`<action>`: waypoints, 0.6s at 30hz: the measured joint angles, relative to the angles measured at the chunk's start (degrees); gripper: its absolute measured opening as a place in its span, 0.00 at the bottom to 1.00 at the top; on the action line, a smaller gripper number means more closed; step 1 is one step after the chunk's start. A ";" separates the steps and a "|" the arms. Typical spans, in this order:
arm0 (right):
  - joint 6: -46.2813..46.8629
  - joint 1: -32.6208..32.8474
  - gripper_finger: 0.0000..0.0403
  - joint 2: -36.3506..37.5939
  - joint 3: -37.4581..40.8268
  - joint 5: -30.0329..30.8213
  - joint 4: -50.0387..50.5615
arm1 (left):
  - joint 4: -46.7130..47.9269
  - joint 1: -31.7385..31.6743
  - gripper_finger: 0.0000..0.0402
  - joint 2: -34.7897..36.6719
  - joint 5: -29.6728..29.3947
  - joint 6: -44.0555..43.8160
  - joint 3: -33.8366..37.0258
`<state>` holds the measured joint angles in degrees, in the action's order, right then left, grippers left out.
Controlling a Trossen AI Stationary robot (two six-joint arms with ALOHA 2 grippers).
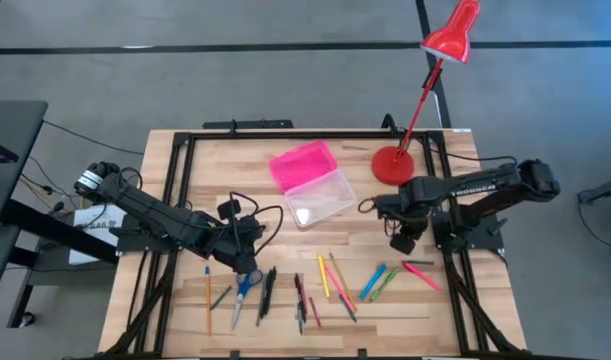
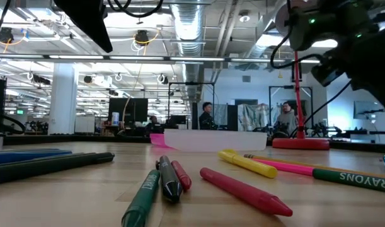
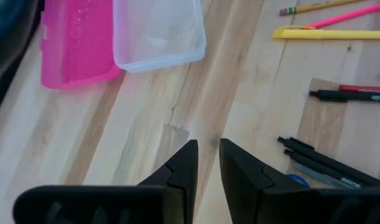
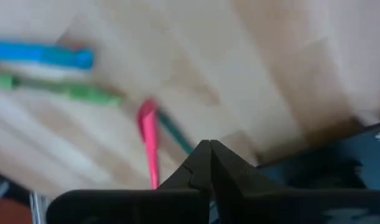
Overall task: Pick & place school supplies into a supply box
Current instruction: Put the green crayon into the pink supply box
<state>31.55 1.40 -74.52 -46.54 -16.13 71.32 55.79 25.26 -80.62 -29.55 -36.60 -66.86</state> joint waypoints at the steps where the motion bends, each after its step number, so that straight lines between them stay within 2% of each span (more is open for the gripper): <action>1: -0.05 1.25 0.00 0.00 0.00 -1.05 -0.03 | 0.00 0.00 0.15 0.00 0.13 -0.46 -0.01; 4: -0.05 5.28 0.03 0.00 0.00 -4.24 -0.23 | 0.00 0.00 0.15 0.00 0.19 -1.61 -0.01; 7: 1.27 9.40 0.11 0.00 0.00 -6.43 -0.41 | 0.00 0.00 0.15 0.00 0.20 -1.88 -0.01; 13: 7.07 15.52 0.29 -0.02 0.00 -6.43 -1.98 | -0.20 0.00 0.15 0.00 0.20 -2.12 -0.01; 18: 11.07 18.24 0.37 -2.25 0.00 -6.32 -5.86 | -0.33 0.00 0.15 0.00 -0.10 -2.05 -0.01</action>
<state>42.62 19.64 -76.77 -46.54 -22.45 65.45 55.46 25.26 -80.62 -29.64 -38.65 -66.87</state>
